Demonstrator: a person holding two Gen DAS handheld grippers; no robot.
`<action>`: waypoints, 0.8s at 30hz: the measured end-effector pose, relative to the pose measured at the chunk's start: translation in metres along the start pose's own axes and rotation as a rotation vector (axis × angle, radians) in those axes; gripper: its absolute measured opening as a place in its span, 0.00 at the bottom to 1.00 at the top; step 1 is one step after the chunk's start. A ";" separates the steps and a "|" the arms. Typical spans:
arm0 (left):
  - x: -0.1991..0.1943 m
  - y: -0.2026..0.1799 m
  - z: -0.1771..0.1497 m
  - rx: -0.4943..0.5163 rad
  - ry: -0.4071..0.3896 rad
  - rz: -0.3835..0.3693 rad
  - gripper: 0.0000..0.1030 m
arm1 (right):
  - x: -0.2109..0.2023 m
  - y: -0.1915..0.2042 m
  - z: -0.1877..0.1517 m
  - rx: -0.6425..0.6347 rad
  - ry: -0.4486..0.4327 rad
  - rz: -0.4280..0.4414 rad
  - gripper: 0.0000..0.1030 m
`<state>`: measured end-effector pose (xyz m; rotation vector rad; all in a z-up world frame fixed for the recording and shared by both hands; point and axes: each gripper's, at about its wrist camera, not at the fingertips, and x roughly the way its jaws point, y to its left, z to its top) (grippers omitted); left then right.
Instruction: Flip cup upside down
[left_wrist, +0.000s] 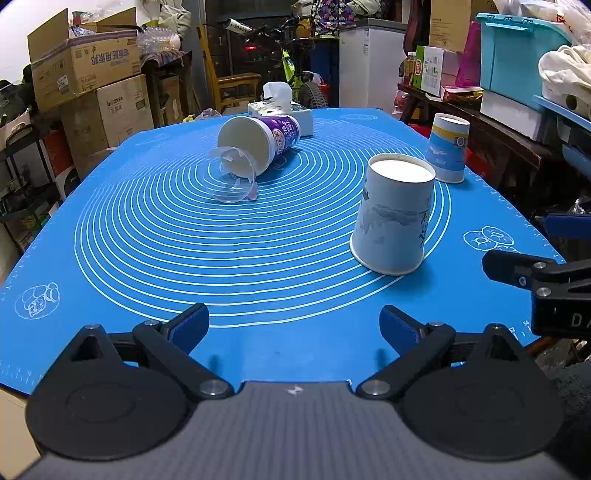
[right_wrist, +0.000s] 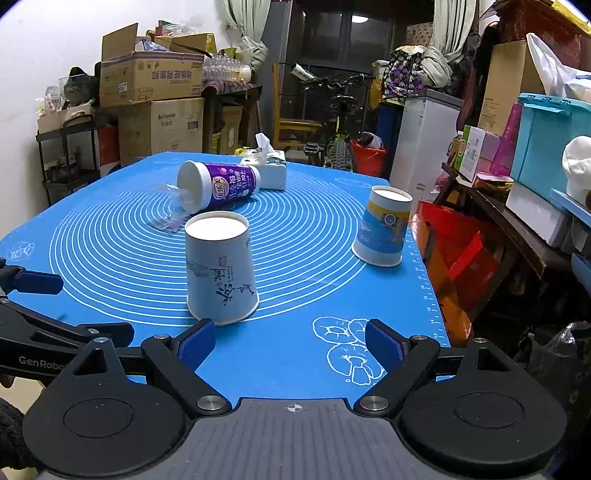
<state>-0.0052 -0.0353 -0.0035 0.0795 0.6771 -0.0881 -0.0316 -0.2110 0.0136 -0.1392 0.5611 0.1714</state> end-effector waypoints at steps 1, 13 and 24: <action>0.001 0.000 0.000 -0.001 0.001 -0.001 0.95 | 0.000 0.000 0.000 0.000 0.000 0.000 0.87; 0.002 0.000 -0.001 -0.001 0.003 -0.001 0.95 | 0.000 0.000 0.000 0.002 0.001 0.001 0.87; 0.002 0.000 -0.001 -0.001 0.003 -0.001 0.95 | 0.001 -0.001 -0.001 0.006 0.003 0.002 0.87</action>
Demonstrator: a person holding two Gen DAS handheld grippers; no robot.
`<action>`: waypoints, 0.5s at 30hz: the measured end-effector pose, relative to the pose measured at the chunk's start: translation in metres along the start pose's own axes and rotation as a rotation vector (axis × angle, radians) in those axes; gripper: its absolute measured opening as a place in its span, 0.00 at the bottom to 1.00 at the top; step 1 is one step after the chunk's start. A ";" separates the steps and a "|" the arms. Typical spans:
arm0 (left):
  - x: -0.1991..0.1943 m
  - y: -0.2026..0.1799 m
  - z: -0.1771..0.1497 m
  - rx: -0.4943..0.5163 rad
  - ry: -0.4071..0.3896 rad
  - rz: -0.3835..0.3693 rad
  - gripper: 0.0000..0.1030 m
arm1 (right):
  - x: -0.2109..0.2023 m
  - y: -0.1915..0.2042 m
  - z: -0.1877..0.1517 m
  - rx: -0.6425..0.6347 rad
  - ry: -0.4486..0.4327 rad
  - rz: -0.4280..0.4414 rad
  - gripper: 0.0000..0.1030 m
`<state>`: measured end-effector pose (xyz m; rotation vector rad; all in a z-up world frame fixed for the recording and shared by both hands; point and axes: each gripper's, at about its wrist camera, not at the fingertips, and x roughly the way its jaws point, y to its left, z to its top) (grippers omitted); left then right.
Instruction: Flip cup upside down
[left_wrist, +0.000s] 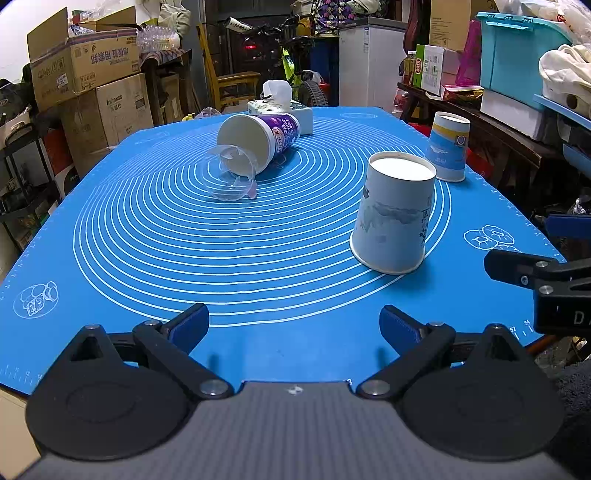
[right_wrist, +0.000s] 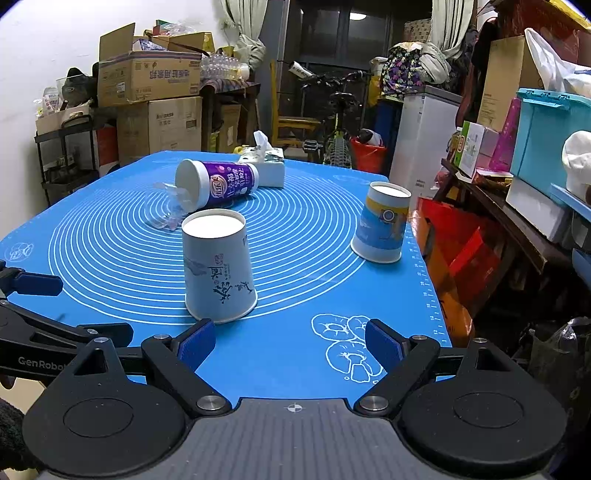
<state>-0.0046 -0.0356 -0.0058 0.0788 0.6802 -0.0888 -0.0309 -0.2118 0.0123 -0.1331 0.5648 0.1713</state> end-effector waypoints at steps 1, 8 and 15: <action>0.000 0.000 0.000 0.000 0.000 0.000 0.95 | 0.000 0.000 0.000 0.000 0.000 0.001 0.87; 0.001 0.000 -0.001 -0.002 0.000 0.001 0.95 | 0.000 0.000 -0.001 0.001 0.001 0.002 0.87; 0.002 0.001 -0.001 -0.001 0.001 0.001 0.95 | 0.002 0.001 -0.003 0.002 0.003 0.004 0.87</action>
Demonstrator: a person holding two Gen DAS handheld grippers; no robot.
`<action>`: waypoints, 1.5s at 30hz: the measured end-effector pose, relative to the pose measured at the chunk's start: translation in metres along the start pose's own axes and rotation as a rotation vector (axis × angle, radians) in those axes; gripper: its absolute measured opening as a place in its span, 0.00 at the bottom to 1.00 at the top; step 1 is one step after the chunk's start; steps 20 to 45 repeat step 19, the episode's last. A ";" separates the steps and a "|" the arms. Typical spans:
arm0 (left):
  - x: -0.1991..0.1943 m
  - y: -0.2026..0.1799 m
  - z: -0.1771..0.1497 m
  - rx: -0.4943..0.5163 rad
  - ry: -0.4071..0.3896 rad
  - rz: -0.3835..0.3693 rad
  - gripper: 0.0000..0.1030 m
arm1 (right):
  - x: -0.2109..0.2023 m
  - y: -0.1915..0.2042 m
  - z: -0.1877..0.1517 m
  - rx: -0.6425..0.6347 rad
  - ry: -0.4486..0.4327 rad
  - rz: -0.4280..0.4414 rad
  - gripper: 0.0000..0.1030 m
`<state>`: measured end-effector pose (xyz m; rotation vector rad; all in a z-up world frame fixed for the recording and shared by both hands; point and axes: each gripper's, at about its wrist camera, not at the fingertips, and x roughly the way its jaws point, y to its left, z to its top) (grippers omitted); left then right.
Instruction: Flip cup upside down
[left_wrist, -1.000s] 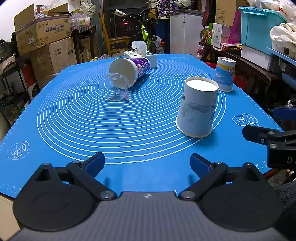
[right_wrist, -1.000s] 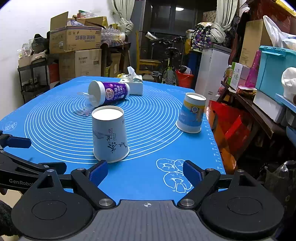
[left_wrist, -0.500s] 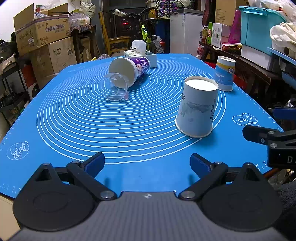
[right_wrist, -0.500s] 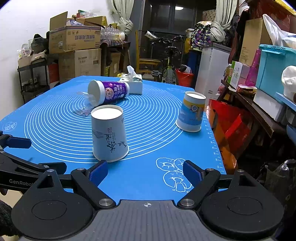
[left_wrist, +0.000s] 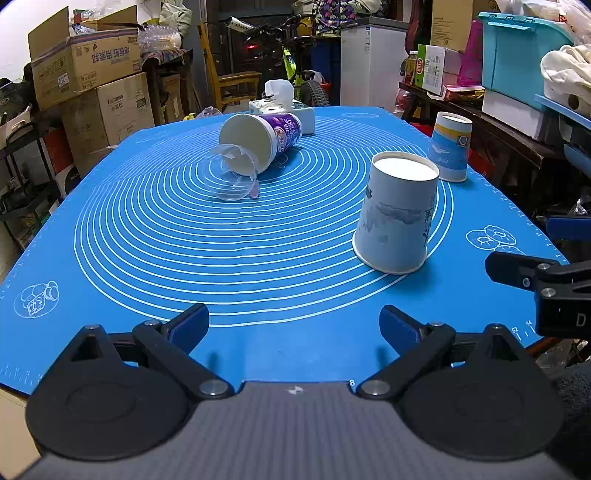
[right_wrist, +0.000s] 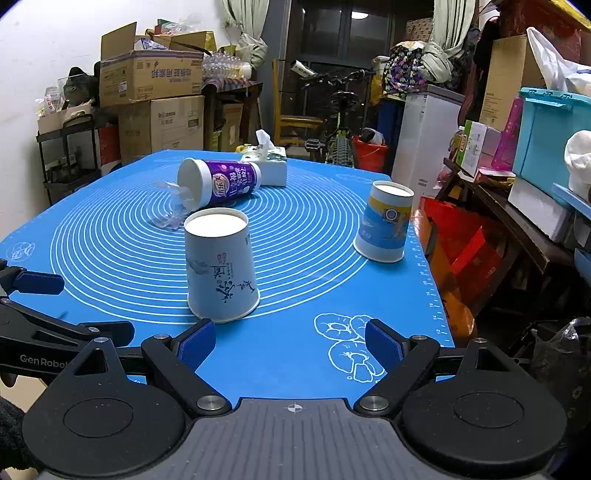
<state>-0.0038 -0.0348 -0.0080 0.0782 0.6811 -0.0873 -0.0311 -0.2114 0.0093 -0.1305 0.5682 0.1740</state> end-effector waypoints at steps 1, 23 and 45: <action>0.000 0.000 0.000 0.000 0.000 0.000 0.95 | 0.000 0.000 0.000 0.000 0.000 0.000 0.87; 0.001 0.001 -0.001 -0.002 0.003 -0.005 0.95 | 0.002 0.003 -0.001 0.000 0.003 0.004 0.87; 0.001 0.001 -0.001 -0.002 0.003 -0.005 0.95 | 0.002 0.003 -0.001 0.000 0.003 0.004 0.87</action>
